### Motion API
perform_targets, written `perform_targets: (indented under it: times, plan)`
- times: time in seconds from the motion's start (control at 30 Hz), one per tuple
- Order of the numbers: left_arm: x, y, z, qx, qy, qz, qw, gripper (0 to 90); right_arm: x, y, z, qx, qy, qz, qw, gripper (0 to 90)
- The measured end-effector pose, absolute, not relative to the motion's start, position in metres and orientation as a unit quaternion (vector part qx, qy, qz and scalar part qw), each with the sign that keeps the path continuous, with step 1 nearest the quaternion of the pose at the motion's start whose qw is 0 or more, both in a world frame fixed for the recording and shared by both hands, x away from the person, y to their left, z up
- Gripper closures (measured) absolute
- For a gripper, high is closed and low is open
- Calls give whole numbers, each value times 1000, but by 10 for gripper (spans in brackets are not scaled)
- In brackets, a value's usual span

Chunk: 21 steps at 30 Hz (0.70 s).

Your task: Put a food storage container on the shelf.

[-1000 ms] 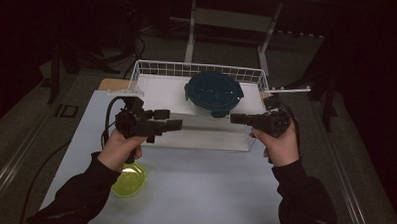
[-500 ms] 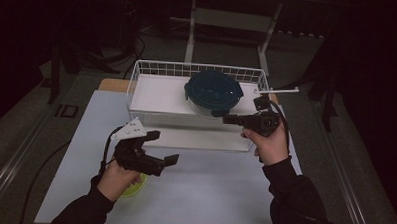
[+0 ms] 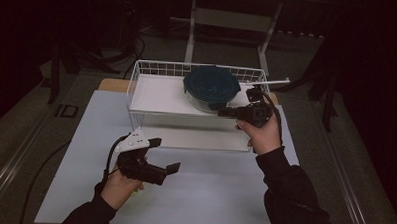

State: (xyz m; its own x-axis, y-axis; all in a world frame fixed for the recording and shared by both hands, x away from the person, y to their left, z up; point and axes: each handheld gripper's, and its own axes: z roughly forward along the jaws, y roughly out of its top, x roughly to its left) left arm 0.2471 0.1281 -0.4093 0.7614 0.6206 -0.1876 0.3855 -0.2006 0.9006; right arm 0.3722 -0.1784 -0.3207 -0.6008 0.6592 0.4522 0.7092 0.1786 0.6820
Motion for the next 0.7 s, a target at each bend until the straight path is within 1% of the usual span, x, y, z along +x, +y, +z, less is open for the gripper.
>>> perform_targets:
  times: [0.3,0.4,0.5,0.6,0.7]
  plan:
    - [242,128,-411,772,321,118,536,4,382,-173,-320,-455,-763,-458,22,899]
    - [242,129,-411,773,320,120,535,4,384,-172,-320,-456,-763,-457,30,899]
    - [242,130,-411,772,319,118,537,4,382,-170,-320,-455,-765,-456,20,897]
    - [242,132,-410,772,316,118,539,4,380,-169,-320,-445,-767,-462,25,850]
    - [242,135,-409,772,314,119,540,4,373,-171,-319,-434,-768,-470,18,800]
